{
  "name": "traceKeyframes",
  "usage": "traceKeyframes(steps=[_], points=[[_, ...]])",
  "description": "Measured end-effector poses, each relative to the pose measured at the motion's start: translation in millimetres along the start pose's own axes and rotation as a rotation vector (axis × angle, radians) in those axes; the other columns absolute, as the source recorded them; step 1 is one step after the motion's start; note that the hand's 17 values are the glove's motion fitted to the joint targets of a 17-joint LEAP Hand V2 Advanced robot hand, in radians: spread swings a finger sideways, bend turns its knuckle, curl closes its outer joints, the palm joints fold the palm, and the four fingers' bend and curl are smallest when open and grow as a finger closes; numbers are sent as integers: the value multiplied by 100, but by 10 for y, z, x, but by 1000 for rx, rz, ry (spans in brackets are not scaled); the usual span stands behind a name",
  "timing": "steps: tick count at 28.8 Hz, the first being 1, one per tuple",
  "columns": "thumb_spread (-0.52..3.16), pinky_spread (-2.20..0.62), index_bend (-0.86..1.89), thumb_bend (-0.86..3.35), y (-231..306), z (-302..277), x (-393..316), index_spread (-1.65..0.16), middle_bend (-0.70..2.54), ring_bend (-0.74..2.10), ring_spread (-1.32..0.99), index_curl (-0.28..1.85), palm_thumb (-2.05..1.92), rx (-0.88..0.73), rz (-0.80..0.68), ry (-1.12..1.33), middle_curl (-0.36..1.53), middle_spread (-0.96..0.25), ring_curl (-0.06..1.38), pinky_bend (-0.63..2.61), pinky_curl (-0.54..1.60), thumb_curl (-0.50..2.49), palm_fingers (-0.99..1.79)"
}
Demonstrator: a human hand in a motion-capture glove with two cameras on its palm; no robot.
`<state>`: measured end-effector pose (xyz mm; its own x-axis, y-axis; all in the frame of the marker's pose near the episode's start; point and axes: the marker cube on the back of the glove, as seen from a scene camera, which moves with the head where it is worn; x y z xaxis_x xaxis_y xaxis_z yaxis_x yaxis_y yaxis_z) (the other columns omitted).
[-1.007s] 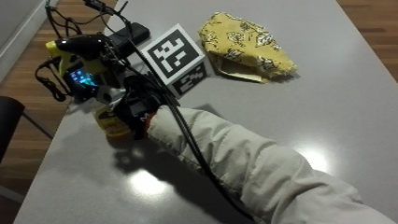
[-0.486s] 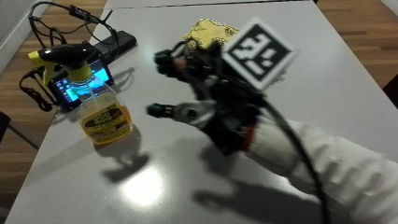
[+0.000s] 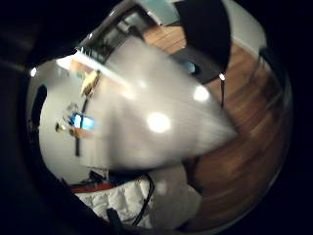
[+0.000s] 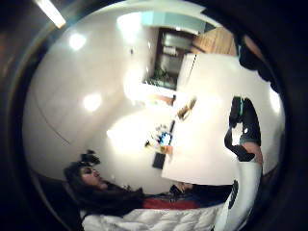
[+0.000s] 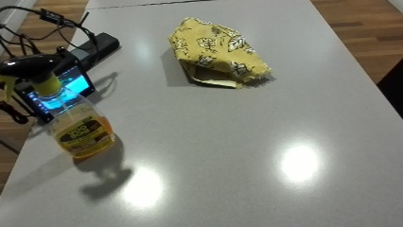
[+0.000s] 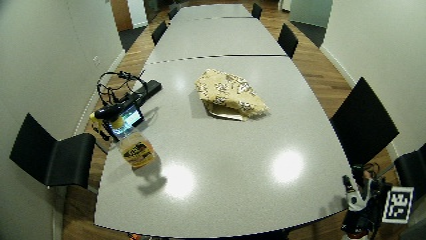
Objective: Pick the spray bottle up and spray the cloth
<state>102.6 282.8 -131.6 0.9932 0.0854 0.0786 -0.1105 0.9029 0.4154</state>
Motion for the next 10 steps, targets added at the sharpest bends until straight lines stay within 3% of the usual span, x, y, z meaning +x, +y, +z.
traceKeyframes(steps=[4,10], points=[[101,0,17,-1,179,-460,759,-24,29,42,-5,41,120,242,118,-149,49,1,48,19,41,62,70],[102,-6,13,0,202,-524,879,-27,28,38,-8,40,121,272,142,-157,49,-3,46,26,43,63,76]])
